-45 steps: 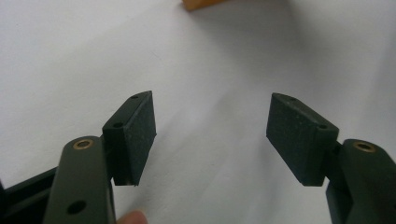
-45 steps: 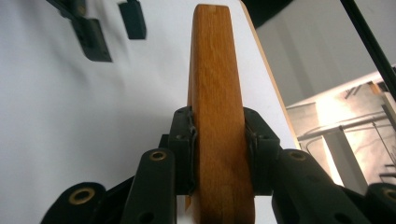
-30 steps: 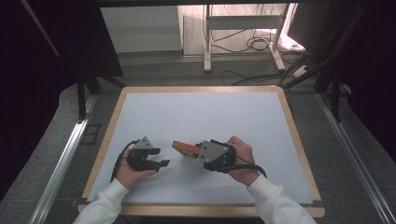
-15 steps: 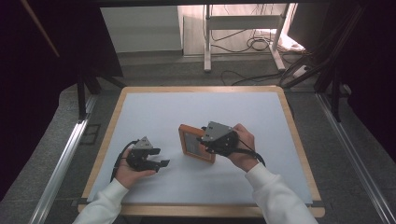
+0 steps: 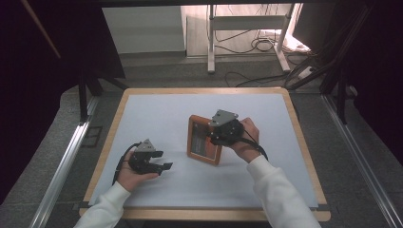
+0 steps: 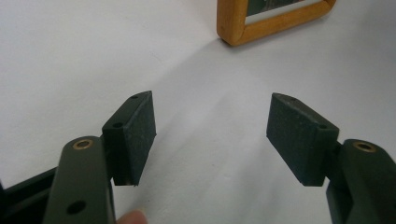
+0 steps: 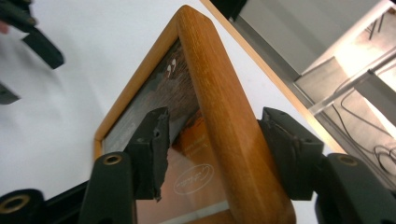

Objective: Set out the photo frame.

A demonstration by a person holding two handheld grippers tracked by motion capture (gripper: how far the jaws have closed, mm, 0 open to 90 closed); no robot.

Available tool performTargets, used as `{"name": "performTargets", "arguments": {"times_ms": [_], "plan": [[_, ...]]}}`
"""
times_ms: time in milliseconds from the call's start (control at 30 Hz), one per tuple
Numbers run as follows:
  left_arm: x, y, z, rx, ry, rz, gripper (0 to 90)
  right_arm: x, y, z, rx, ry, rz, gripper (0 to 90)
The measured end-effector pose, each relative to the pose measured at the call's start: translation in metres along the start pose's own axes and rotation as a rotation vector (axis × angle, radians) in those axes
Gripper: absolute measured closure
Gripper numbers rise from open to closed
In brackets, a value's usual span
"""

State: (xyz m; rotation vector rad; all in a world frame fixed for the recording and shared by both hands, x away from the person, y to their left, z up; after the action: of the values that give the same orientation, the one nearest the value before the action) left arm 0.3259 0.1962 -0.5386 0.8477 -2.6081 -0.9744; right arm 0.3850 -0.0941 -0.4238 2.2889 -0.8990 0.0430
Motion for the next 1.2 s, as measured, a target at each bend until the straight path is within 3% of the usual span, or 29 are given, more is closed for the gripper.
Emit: {"name": "performTargets", "arguments": {"times_ms": [433, 533, 667, 867, 1067, 1200], "plan": [[0.0, -0.001, 0.0, -0.001, -0.004, 0.005, 32.4, 0.009, -0.01, 0.005, -0.012, -0.058, 0.028, 34.9], [0.0, 0.0, 0.0, 0.002, -0.002, 0.003, 32.4, 0.01, -0.01, 0.004, 0.006, -0.083, 0.044, 30.6], [-0.001, 0.001, 0.0, 0.002, 0.0, 0.002, 32.4, 0.01, -0.001, 0.004, 0.05, -0.132, 0.071, 25.6], [0.0, 0.001, 0.0, 0.006, 0.005, -0.002, 32.4, 0.009, 0.022, 0.01, 0.106, -0.209, 0.074, 24.7], [0.001, 0.001, 0.0, 0.002, 0.002, 0.001, 32.4, 0.005, 0.046, 0.033, 0.108, -0.282, 0.065, 26.8], [0.001, 0.001, -0.001, 0.007, 0.004, -0.002, 32.3, -0.002, 0.053, 0.055, 0.079, -0.311, 0.024, 32.8]]}}
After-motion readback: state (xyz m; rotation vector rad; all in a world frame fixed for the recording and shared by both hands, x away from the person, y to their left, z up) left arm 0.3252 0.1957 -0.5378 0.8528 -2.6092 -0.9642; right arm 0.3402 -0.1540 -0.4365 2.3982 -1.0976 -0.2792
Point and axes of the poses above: each handheld gripper's, and its own axes: y roughly backward along the jaws, z roughly out of its underside, x roughly to its right, the point moved 1 cm from there along -y, roughly forward along the jaws, and after that the axes turned 9 degrees about -y, right-handed, at the moved point
